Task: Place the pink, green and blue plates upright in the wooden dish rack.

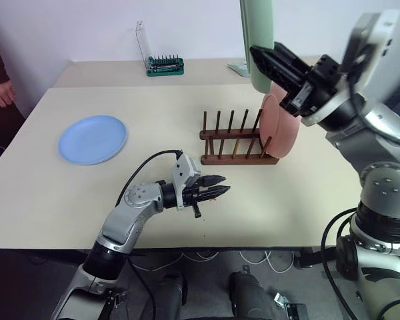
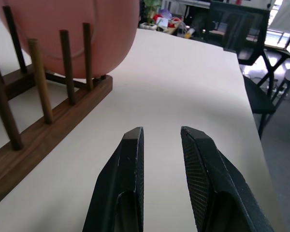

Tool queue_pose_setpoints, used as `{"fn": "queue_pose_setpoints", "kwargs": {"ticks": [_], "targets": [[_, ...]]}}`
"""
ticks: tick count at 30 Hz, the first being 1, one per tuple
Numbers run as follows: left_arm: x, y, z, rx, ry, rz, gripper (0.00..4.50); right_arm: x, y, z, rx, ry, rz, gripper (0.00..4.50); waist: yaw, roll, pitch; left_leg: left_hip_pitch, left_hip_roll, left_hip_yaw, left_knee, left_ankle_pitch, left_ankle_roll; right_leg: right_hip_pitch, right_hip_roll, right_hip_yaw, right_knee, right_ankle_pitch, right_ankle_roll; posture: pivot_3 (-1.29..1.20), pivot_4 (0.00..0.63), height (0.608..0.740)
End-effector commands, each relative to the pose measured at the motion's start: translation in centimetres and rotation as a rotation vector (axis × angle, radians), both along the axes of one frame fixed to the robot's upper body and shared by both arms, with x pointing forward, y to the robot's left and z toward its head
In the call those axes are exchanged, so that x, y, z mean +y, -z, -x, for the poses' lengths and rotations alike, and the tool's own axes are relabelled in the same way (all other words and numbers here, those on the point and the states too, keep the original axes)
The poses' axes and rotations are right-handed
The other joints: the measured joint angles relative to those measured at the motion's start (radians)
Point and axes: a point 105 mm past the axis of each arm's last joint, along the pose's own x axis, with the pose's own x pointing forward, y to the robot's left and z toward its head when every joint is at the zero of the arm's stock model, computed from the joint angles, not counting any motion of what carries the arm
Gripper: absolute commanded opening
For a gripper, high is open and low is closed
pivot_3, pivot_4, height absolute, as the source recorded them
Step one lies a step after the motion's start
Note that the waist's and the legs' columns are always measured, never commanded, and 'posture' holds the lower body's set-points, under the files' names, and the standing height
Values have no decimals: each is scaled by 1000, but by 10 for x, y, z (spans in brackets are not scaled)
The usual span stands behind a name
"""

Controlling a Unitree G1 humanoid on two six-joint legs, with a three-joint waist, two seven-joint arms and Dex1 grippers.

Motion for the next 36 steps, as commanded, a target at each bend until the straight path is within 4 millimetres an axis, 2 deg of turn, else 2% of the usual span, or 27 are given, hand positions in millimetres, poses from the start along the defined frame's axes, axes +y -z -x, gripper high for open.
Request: {"fn": "queue_pose_setpoints", "kwargs": {"ticks": [1, 4, 7, 16, 28, 32, 36], "targets": [[-1, -8, 1, -38, 2, 21, 1227, 4, 8, -2, 173, -78, -146, 28, -1, 0, 0, 1, 0, 0, -1, 0, 0, 0, 0, 0, 1, 0, 0, 0, 150, 740], [0, -9, 1, -40, -3, 22, 1227, -8, 35, -26, 316, 36, -103, 28, -4, 0, 0, 1, 0, 1, 0, 0, 0, -1, 0, 0, 2, 0, 0, 0, 150, 740], [0, -9, 2, -39, -2, 22, 1227, -13, 45, -34, 386, 53, -105, 28, -11, 0, 0, 1, 0, 2, 0, 0, 0, -1, 0, 0, 2, 0, 0, 0, 150, 740], [1, -10, 2, -41, 0, 20, 1227, -14, 55, -42, 454, 49, -92, 28, -21, 0, 0, 1, 1, 2, 0, 0, 0, -2, 0, 0, 3, 0, 0, 0, 150, 740], [1, -12, 2, -40, -7, 23, 1227, -2, 51, -36, 447, -46, -109, 28, -21, 0, 0, 1, 1, 2, 0, 0, 0, -2, 0, 0, 3, 0, 0, 0, 150, 740], [1, -13, 2, -40, -7, 23, 1227, -3, 57, -39, 469, -36, -112, 28, -20, 0, 0, 1, 1, 2, 0, 0, 0, -2, 0, 0, 3, 0, 0, 0, 150, 740], [2, -13, 1, -42, -7, 22, 1227, -8, 70, -51, 535, 5, -132, 28, -21, 0, 0, 1, 1, 2, 0, 0, 0, -2, 0, 0, 3, 0, 0, 0, 150, 740]]}}
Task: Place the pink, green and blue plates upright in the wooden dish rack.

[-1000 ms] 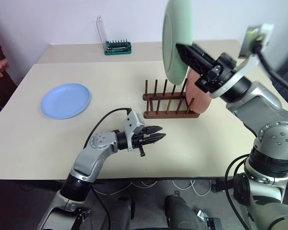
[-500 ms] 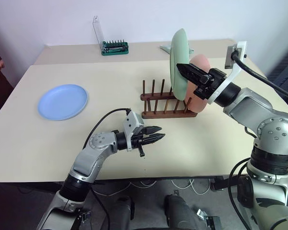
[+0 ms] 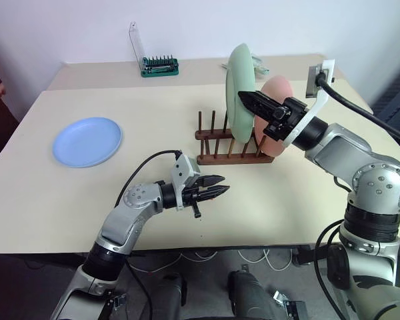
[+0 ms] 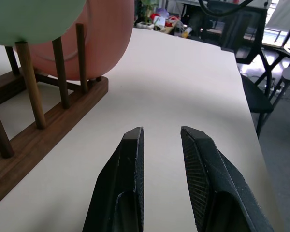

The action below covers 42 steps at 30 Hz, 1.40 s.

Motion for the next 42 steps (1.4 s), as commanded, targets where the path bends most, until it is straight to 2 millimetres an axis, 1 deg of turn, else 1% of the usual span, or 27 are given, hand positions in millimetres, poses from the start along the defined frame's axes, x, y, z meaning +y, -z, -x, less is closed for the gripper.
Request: {"fn": "queue_pose_setpoints", "kwargs": {"ticks": [1, 7, 12, 15, 16, 21, 26, 31, 33, 35, 38, 40, 41, 42], "targets": [[1, -13, 1, -42, 2, 21, 1227, -4, 2, -7, 23, 23, -31, 28, -1, 0, 0, 0, 0, 0, 0, 0, 0, 0, 0, 0, 0, 0, 0, 0, 150, 740], [0, -14, 1, -45, 5, 20, 1227, -13, 12, -25, 97, 67, -49, 28, 0, 0, 0, 0, 0, 0, 0, 0, 0, 0, 0, 0, 0, 0, 0, 0, 150, 740], [1, -14, 0, -45, -1, 20, 1227, -14, 15, -28, 124, 70, -58, 28, 0, 0, 0, 0, 0, 0, 0, 0, 0, 0, 0, 0, 0, 0, 0, 0, 150, 740], [1, -13, 0, -45, -4, 20, 1227, -14, 15, -28, 124, 71, -55, 1027, 0, 0, 0, 0, 0, 0, 0, 0, 0, 0, 0, 0, 0, 0, 0, 0, 150, 740], [1, -13, 0, -45, -4, 20, 1227, -14, 15, -28, 122, 71, -52, 1423, 0, 0, 0, 0, 0, 0, 0, 0, 0, 0, 0, 0, 0, 0, 0, 0, 150, 740], [1, -12, 0, -44, -3, 20, 1227, -11, 9, -24, 83, 81, -14, 3966, -1, 0, 0, 0, 0, 0, 0, 0, 0, 0, 0, 0, 0, 0, 0, 0, 150, 740], [2, -11, 0, -44, -7, 20, 1227, -13, -1, -15, -27, 134, 148, 3966, 1, 0, 0, 0, 0, 0, 0, 0, 0, 0, 0, 0, 0, 0, 0, 0, 150, 740], [2, -11, -1, -43, -12, 21, 1227, -19, -16, -6, -83, 177, 189, 3966, 0, 0, 0, 0, 0, 0, 0, 0, 0, 0, 0, 0, 0, 0, 0, 0, 150, 740], [2, -11, -1, -44, -12, 21, 1227, -21, -20, -3, -140, 202, 274, 3966, 2, 0, 0, 0, 0, 0, 0, 0, 0, 0, 0, 0, 0, 0, 0, 0, 150, 740], [2, -12, -2, -50, -16, 22, 1227, -20, -25, 2, -235, 230, 398, 3966, 3, 0, 0, -1, 0, 0, 0, 0, 0, 0, 0, 0, -1, 0, 0, 0, 150, 740], [4, -13, -4, -60, -29, 25, 1227, -17, -35, 8, -361, 234, 497, 3966, 2, 0, 0, -1, 0, 1, 0, 0, 0, 0, 0, 0, -2, 0, 0, 0, 150, 740], [11, -19, -11, -80, -81, 51, 1227, -9, -42, 16, -472, 194, 577, 3966, 0, 0, 0, -1, 0, 1, 0, 0, 0, 0, 0, 0, -2, 0, 0, 0, 150, 740], [19, -25, -16, -77, -122, 83, 1227, -4, -42, 20, -513, 168, 618, 3966, -1, 0, 0, -1, 0, 1, 0, 0, 0, 0, 0, 0, -2, 0, 0, 0, 150, 740], [33, -36, -25, -74, -200, 140, 1466, 1, -40, 21, -549, 147, 672, 4014, -2, 0, 0, -1, 0, 1, 0, 0, 0, -1, 0, 0, -2, 0, 0, 0, 150, 740]]}}
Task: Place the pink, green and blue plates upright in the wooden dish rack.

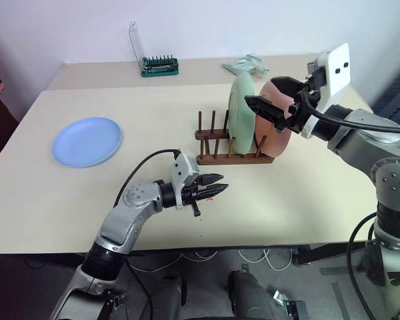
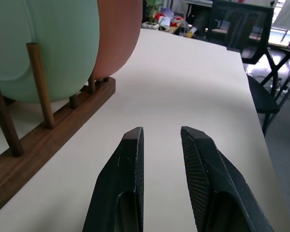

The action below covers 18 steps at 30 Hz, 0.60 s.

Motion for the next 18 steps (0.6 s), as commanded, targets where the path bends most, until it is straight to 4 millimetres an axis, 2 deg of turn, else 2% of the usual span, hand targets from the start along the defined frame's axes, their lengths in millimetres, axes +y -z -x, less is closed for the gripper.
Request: {"fn": "queue_pose_setpoints", "kwargs": {"ticks": [1, 2, 3, 4, 6, 7, 8, 11, 12, 13, 15, 16, 18], "targets": [[44, -41, -28, -61, -238, 171, 1750, 21, -13, 13, -182, -79, 191, 4028, -3, 0, 0, 0, 0, 0, 0, 0, 0, 0, 0, 0, 0, 0, 0, 0, 150, 740], [58, -49, -35, -63, -310, 213, 2005, 24, -10, 11, -202, -76, 239, 4028, -4, 0, 0, 0, 0, 0, 0, 0, 0, 0, 0, 0, 0, 0, 0, 0, 150, 740], [65, -52, -38, -63, -350, 236, 2563, 25, -8, 9, -215, -73, 267, 4028, -3, -1, 0, 0, 1, 0, 0, 0, 0, 0, 0, 0, 0, 0, 0, 0, 150, 740], [89, -57, -52, -75, -493, 256, 2947, 26, -4, 4, -245, -59, 325, 4028, -1, -1, 0, 0, 1, 0, 0, 0, 0, 0, 1, 0, 0, 0, 0, 0, 150, 740], [167, -64, -78, -86, -908, 276, 4007, 34, 8, -4, -283, -74, 396, 4028, 0, -2, 0, 0, 0, 0, 0, 0, 0, 0, 0, 0, 0, 0, 0, 0, 150, 740], [191, -66, -81, -85, -1034, 286, 4451, 37, 11, -6, -292, -82, 411, 4028, -2, -2, 1, 0, 0, 0, 1, 0, 0, 0, 0, 0, 0, 0, 0, 0, 150, 740], [208, -68, -82, -88, -1123, 285, 4451, 40, 12, -7, -301, -96, 412, 4028, -6, -3, 1, 0, 1, 0, 0, 0, 0, -1, 1, 0, 0, 0, 1, 0, 150, 740], [241, -73, -79, -67, -1318, 288, 4451, 45, 13, -9, -304, -123, 391, 4028, 1, -4, 1, 0, 0, 0, 0, 0, -1, -2, 0, 0, 0, 0, 1, 0, 150, 740], [253, -69, -78, -43, -1398, 262, 4451, 47, 14, -9, -307, -136, 394, 4028, 8, -5, 1, 0, 0, 0, 0, 0, -1, -2, 0, 0, 0, 1, 1, 0, 150, 740], [277, -59, -75, 29, -1546, 243, 4451, 50, 16, -9, -305, -152, 396, 4028, 13, -6, 2, -1, -1, -1, 0, 0, -1, -2, 0, 0, -1, 1, 2, 0, 150, 740], [308, -44, -64, 144, -1748, 258, 4451, 54, 21, -9, -303, -175, 401, 4028, 15, -8, 2, -1, -1, -1, 0, 0, -1, -1, -1, 0, -1, 2, 3, 0, 150, 740], [316, -40, -61, 184, -1803, 282, 4451, 55, 22, -9, -303, -181, 404, 4028, 14, -9, 2, -1, -1, -1, 0, 0, -1, -1, -1, 0, -1, 2, 3, 0, 150, 740], [320, -27, -59, 277, -1842, 274, 4451, 55, 23, -10, -301, -182, 404, 4028, 8, -10, 2, -1, -1, -1, 0, 0, -1, -1, 0, 0, -1, 2, 3, 0, 150, 740]]}}
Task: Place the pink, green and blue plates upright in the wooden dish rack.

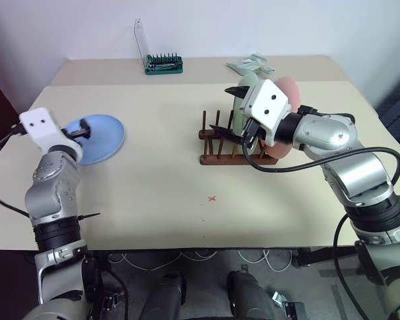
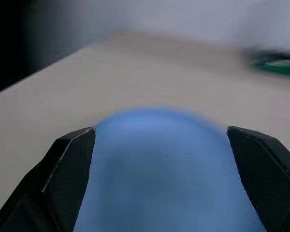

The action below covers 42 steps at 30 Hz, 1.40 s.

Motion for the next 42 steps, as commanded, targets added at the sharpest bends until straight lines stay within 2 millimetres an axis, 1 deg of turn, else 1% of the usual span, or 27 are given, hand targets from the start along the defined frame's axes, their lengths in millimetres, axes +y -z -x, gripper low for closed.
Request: {"fn": "queue_pose_setpoints", "kwargs": {"ticks": [1, 3, 5, 7, 8, 10, 12, 13, 15, 16, 17, 18, 19, 20, 21, 23, 24, 26, 28, 30, 32, 34, 38, 41, 42], "targets": [[12, 6, 7, 64, -81, 61, 4451, 0, -10, 2, -50, -9, -4, 4028, -2, 0, 0, 0, 0, 0, 0, 0, 0, 0, 0, 0, 0, 0, 0, 0, 150, 740], [8, 18, 4, 113, -50, 114, 4451, 0, -10, 2, -50, -9, -9, 4028, -2, 0, 0, 0, 0, 0, 0, 0, -1, 0, 0, 0, 1, 0, 0, 0, 150, 740], [9, 33, 3, 149, -71, 233, 4451, -1, -9, 2, -48, -1, -14, 4028, -3, -1, 0, 0, 0, 0, 0, 1, -1, 0, 0, 0, 1, 0, 0, 0, 150, 740], [5, 39, -3, 142, -49, 303, 4451, -3, -8, 2, -48, 10, -13, 4028, -4, -2, -1, 0, 0, 0, 0, 1, -1, 0, 0, 0, 1, 0, 0, 0, 150, 740], [2, 40, -6, 142, -34, 322, 4221, -4, -8, 2, -49, 16, -11, 4028, -5, -2, -1, 0, 0, 0, 0, 1, -1, 0, 0, 0, 1, 0, 0, 0, 150, 740], [0, 39, -11, 125, -19, 343, 3625, -6, -7, 2, -51, 28, -10, 4028, -5, -2, 0, 0, 0, 0, 0, 1, -2, -1, 0, 0, 1, 0, 0, 0, 150, 740], [0, 39, -12, 113, -25, 352, 2631, -7, -6, 2, -52, 37, -6, 4028, -6, -2, 0, 0, 0, 0, 0, 2, -4, -1, 0, 0, 2, 0, 0, 0, 150, 740], [1, 38, -11, 110, -31, 352, 2039, -8, -6, 3, -52, 40, -4, 4028, -7, -2, 0, 0, 0, 0, 0, 2, -4, -1, 0, 0, 2, 0, 0, 0, 150, 740], [1, 39, -10, 102, -47, 367, 1105, -9, -5, 3, -52, 46, -2, 4028, -8, -2, 0, 0, 0, 0, 0, 2, -4, -1, 0, 0, 2, 0, 0, 0, 150, 740], [0, 37, -11, 86, -50, 370, 526, -9, -4, 3, -52, 49, 1, 4028, -8, -2, 0, 0, 0, 0, 0, 2, -4, -1, 0, 0, 2, 0, 0, 0, 150, 740], [-5, 25, -16, 21, -19, 355, 30, -9, -3, 3, -54, 51, 6, 4028, -7, -3, -1, 0, 0, 0, 0, 2, -4, -1, 0, 0, 2, 0, 0, 0, 150, 740], [-16, 6, -25, -68, 63, 312, 30, -10, -3, 3, -56, 52, 10, 4028, -6, -3, -1, 0, 0, 0, 0, 2, -5, -1, 0, 0, 2, 0, 0, 0, 150, 740], [-32, -20, -31, -166, 165, 215, 30, -9, -3, 2, -67, 52, 18, 4028, -5, -3, 0, 0, 0, 0, 0, 3, -5, -1, 0, 0, 2, 0, 0, 0, 150, 740], [-45, -37, -34, -228, 238, 146, 30, -9, -3, 2, -74, 53, 24, 4028, -1, -5, 0, 0, 0, 1, 0, 3, -6, -1, 0, 0, 2, 1, -1, 0, 150, 740], [-55, -56, -33, -290, 274, 47, 30, -9, -4, 2, -97, 49, 36, 4028, 1, -6, 1, 0, 0, 1, 0, 4, -6, -1, 0, 0, 2, 1, -1, 0, 150, 740], [-81, -88, -29, -419, 334, -74, 30, -3, -10, 2, -186, 29, 82, 4028, -1, -7, 0, -1, 0, 1, 0, 4, -7, 0, 0, 0, 0, 1, -1, 0, 150, 740], [-92, -99, -27, -468, 353, -114, 30, 0, -12, 2, -219, 18, 95, 4028, -3, -7, 0, -1, 0, 1, 0, 4, -7, 0, 0, 0, -1, 1, -1, 0, 150, 740], [-115, -111, -24, -517, 403, -176, 30, 7, -13, 2, -299, -6, 148, 4028, -5, -7, 0, -1, 0, 2, 0, 4, -7, 0, -1, 0, -2, 2, 0, 0, 150, 740], [-129, -117, -22, -544, 424, -196, 30, 11, -12, 1, -341, -18, 180, 4028, -10, -7, 0, 0, 0, 2, -1, 4, -7, 0, 0, 0, -1, 2, -1, 0, 150, 740], [-147, -127, -20, -594, 451, -201, 30, 17, -8, 0, -384, -36, 227, 4028, -13, -7, 0, 0, 1, 2, -1, 4, -7, 0, 0, 0, -1, 2, -1, 0, 150, 740], [-169, -134, -19, -629, 501, -151, 30, 25, 0, 0, -415, -55, 270, 4028, -11, -7, 0, 0, 1, 2, -1, 4, -7, 0, 0, 0, -1, 2, -1, 0, 150, 740], [-186, -141, -16, -653, 541, -117, 30, 31, 6, 1, -443, -68, 297, 4028, -7, -8, 1, 0, 1, 2, 0, 4, -7, 0, 0, 0, -1, 2, -1, 0, 150, 740], [-199, -149, -11, -678, 574, -93, 30, 36, 9, 1, -462, -79, 303, 4028, -7, -8, 1, 0, 0, 2, 0, 4, -7, 0, 0, 0, -1, 2, -1, 0, 150, 740], [-211, -155, -6, -687, 625, -58, 30, 39, 8, -5, -509, -54, 323, 4028, -10, -8, 1, 0, 1, 2, 0, 4, -7, 0, 0, 0, -1, 2, -1, 0, 150, 740], [-215, -155, -4, -679, 641, -51, 30, 40, 5, -11, -539, -34, 336, 4028, -10, -8, 1, 0, 1, 2, 0, 4, -7, 0, 0, 0, -1, 2, -1, 0, 150, 740]]}}
